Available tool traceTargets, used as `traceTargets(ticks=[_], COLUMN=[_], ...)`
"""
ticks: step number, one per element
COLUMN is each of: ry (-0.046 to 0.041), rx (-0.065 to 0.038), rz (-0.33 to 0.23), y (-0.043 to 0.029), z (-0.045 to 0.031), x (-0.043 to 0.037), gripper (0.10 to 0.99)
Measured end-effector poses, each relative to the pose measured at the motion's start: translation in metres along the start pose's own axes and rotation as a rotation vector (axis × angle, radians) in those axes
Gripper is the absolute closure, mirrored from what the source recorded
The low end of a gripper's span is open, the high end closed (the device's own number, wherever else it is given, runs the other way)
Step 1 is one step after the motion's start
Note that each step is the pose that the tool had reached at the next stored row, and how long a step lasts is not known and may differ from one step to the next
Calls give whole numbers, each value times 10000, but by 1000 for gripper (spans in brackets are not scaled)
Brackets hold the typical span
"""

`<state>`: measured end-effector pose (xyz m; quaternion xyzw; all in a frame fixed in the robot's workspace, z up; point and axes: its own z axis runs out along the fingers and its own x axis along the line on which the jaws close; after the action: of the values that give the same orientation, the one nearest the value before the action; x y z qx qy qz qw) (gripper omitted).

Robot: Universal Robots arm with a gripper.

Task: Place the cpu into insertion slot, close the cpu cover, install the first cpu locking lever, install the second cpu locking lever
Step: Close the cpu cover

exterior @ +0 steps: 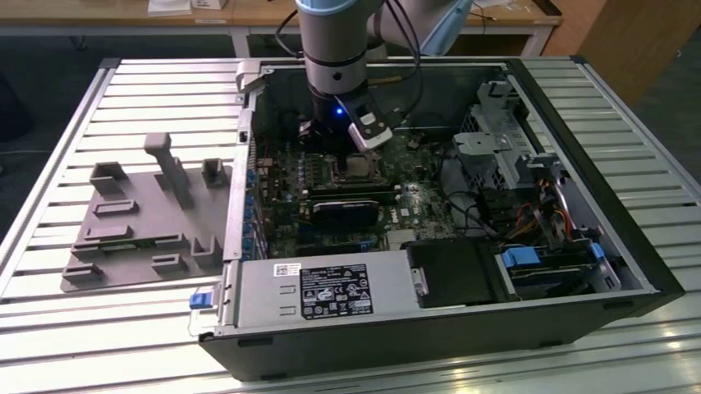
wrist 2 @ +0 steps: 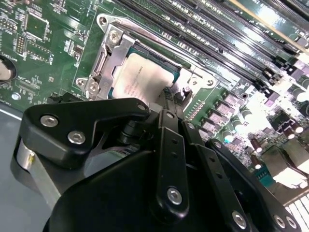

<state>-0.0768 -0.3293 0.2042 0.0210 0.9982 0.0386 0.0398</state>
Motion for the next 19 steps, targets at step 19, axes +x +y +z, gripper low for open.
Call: traceTargets(ticks=[19], ry=[88], rx=[46], rz=[3], y=[18], z=[-106], x=[-238], gripper=[984])
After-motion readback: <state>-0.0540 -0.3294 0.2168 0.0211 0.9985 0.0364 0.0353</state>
